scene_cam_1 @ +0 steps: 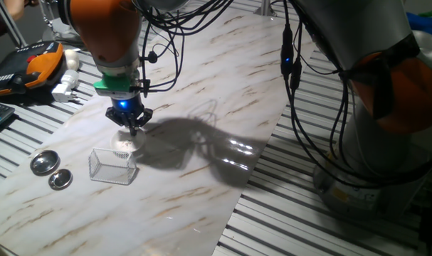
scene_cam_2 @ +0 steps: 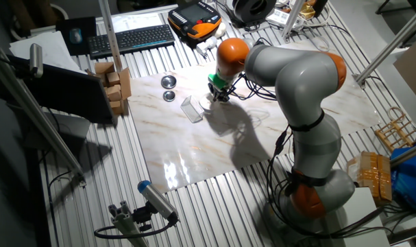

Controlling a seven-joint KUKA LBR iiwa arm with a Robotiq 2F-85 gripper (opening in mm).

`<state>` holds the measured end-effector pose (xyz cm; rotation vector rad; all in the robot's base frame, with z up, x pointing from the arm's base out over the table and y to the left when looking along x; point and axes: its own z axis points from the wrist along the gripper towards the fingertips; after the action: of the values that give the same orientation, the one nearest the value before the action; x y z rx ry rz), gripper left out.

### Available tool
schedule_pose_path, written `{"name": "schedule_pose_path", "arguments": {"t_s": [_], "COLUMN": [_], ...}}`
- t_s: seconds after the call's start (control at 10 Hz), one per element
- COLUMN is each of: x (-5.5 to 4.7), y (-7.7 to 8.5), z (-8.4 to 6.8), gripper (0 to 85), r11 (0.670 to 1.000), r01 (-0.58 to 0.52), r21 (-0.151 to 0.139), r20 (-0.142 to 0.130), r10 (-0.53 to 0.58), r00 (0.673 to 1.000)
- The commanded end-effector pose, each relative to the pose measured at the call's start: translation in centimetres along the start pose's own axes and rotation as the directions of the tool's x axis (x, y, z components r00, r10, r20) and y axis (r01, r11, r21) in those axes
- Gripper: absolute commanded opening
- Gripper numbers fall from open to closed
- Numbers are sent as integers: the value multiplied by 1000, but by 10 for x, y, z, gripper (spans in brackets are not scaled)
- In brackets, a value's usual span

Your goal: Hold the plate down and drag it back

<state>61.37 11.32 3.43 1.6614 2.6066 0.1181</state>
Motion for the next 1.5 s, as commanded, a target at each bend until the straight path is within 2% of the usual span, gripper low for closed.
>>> {"name": "schedule_pose_path", "arguments": {"t_s": [0.0,0.7,1.4], "x": [-1,-14,-29], "y": [0,-8,-14], "z": [0,-1,-2], "gripper": [0,0,0], "r11": [1000,1000,999], "r01": [0,13,33], "r21": [0,-3,-1], "r20": [0,-10,-10], "r10": [0,-13,-33], "r00": [1000,1000,999]}}
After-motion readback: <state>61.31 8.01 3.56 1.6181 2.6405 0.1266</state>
